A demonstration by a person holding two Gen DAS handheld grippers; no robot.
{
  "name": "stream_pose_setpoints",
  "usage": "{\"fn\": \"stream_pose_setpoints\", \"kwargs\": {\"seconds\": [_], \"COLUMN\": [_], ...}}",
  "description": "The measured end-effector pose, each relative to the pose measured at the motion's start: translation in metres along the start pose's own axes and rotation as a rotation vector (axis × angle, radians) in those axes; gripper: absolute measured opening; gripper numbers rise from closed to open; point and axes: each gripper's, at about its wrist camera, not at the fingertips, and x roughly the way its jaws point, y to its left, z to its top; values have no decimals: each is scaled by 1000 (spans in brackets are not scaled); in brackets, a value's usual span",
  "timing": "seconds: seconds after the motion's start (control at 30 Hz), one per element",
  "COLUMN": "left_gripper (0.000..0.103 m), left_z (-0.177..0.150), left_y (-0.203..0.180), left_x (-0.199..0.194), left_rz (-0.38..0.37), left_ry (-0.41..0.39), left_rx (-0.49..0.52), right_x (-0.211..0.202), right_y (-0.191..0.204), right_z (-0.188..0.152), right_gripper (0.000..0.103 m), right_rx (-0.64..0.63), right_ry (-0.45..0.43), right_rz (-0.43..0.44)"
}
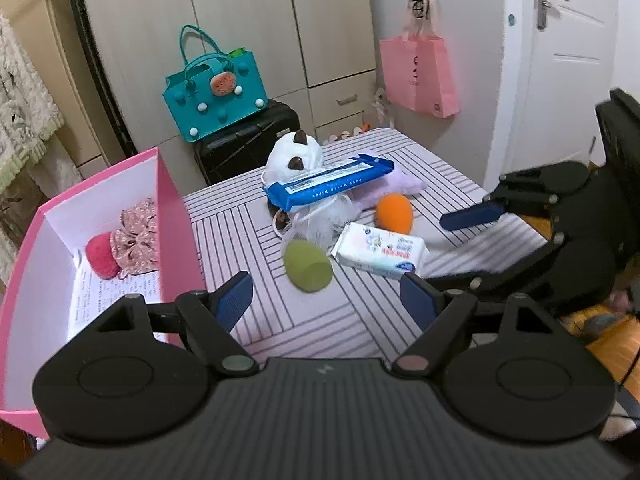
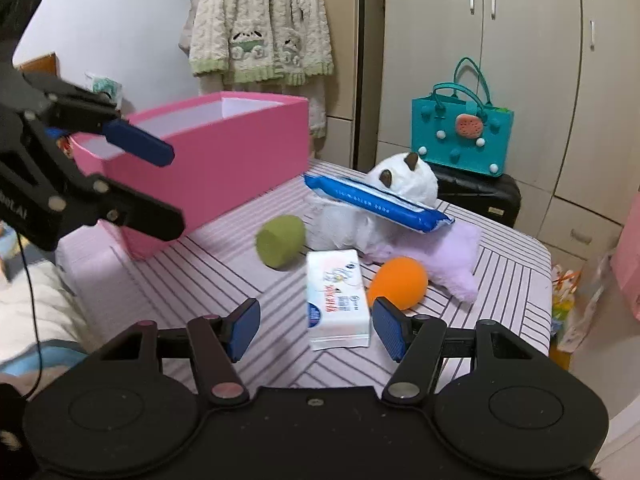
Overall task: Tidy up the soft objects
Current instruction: 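Move both grippers back toward the remaining items on the table, then grasp the green sponge with the left gripper while the right gripper grasps the white wipes pack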
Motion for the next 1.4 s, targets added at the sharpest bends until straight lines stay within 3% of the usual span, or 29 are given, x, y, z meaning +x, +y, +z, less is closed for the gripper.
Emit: {"fn": "stream_pose_setpoints", "kwargs": {"seconds": [0.37, 0.43, 0.67, 0.97, 1.03, 1.07, 1.4], "left_gripper": [71, 65, 61, 56, 44, 38, 37], "left_z": [8, 8, 2, 0, 0, 0, -10], "left_y": [7, 9, 13, 12, 11, 11, 7], "left_x": [61, 70, 101, 111, 112, 113, 98], "left_rz": [66, 60, 88, 121, 129, 130, 87], "left_ry": [7, 26, 49, 20, 19, 26, 48], "left_rx": [-125, -152, -227, -253, -260, -263, -288], "right_x": [33, 35, 31, 26, 33, 35, 18], "right_y": [0, 1, 2, -4, -5, -5, 1], "right_z": [-1, -2, -3, -5, -6, -6, -12], "right_gripper": [67, 67, 66, 61, 47, 46, 45], "right_rx": [-56, -56, -20, 87, 102, 110, 154], "right_ry": [13, 7, -22, -12, 11, 15, 43], "right_rz": [-29, -26, -40, -40, -37, -42, -39]}}
